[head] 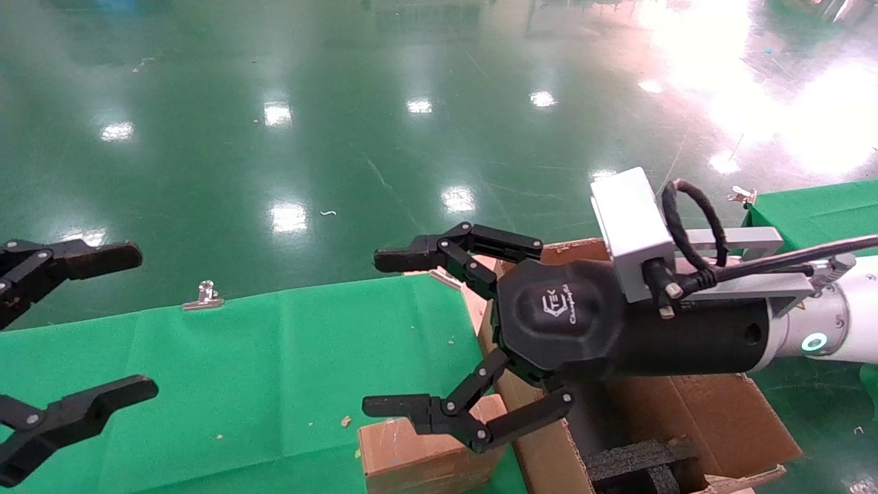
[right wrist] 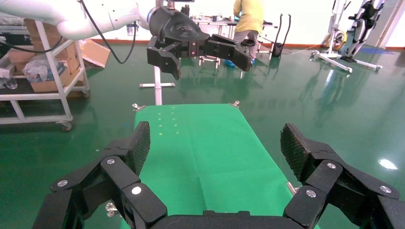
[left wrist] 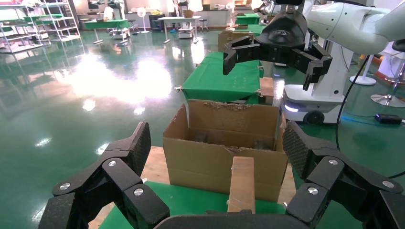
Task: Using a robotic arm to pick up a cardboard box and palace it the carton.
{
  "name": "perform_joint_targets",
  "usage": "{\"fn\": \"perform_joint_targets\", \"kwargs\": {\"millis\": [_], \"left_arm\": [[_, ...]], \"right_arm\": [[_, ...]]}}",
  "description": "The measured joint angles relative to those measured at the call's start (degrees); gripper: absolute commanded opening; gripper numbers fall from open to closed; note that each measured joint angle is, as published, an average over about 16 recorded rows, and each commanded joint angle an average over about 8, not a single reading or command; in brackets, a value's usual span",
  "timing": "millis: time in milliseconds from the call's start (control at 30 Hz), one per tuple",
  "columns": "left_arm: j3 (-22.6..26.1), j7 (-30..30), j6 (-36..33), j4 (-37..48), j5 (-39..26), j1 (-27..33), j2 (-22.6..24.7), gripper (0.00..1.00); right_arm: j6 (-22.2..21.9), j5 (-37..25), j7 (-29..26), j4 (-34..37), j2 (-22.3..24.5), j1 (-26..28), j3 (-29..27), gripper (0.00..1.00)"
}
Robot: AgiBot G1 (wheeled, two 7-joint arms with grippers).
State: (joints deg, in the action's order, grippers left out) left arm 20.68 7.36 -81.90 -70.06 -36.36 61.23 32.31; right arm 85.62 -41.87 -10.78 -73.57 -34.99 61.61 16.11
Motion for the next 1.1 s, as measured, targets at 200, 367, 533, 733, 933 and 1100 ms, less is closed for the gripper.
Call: {"fn": "perform_joint_targets", "kwargs": {"millis": [200, 367, 533, 733, 933, 1100], "left_arm": [[0.00, 0.00, 0.00, 0.00, 0.00, 0.00, 0.00, 1.00], [0.00, 0.00, 0.00, 0.00, 0.00, 0.00, 0.00, 1.00], [0.00, 0.00, 0.00, 0.00, 0.00, 0.00, 0.00, 0.52], [0.00, 0.00, 0.00, 0.00, 0.00, 0.00, 0.00, 0.00], [0.00, 0.00, 0.00, 0.00, 0.00, 0.00, 0.00, 0.00], [0.00, 0.00, 0.00, 0.00, 0.00, 0.00, 0.00, 0.00]], "right_arm": [[0.00, 0.00, 0.00, 0.00, 0.00, 0.00, 0.00, 1.00], [0.00, 0.00, 0.00, 0.00, 0.00, 0.00, 0.00, 1.00], [0.00, 0.00, 0.00, 0.00, 0.00, 0.00, 0.00, 1.00], [0.01, -0.03, 0.00, 0.00, 0.01, -0.01, 0.01, 1.00], [0.20, -1.20, -0.17, -0.04, 0.15, 0.31, 0.56, 1.00], [0.97, -4.78, -0.52, 0.04, -0.05, 1.85, 2.33, 1.00]]}}
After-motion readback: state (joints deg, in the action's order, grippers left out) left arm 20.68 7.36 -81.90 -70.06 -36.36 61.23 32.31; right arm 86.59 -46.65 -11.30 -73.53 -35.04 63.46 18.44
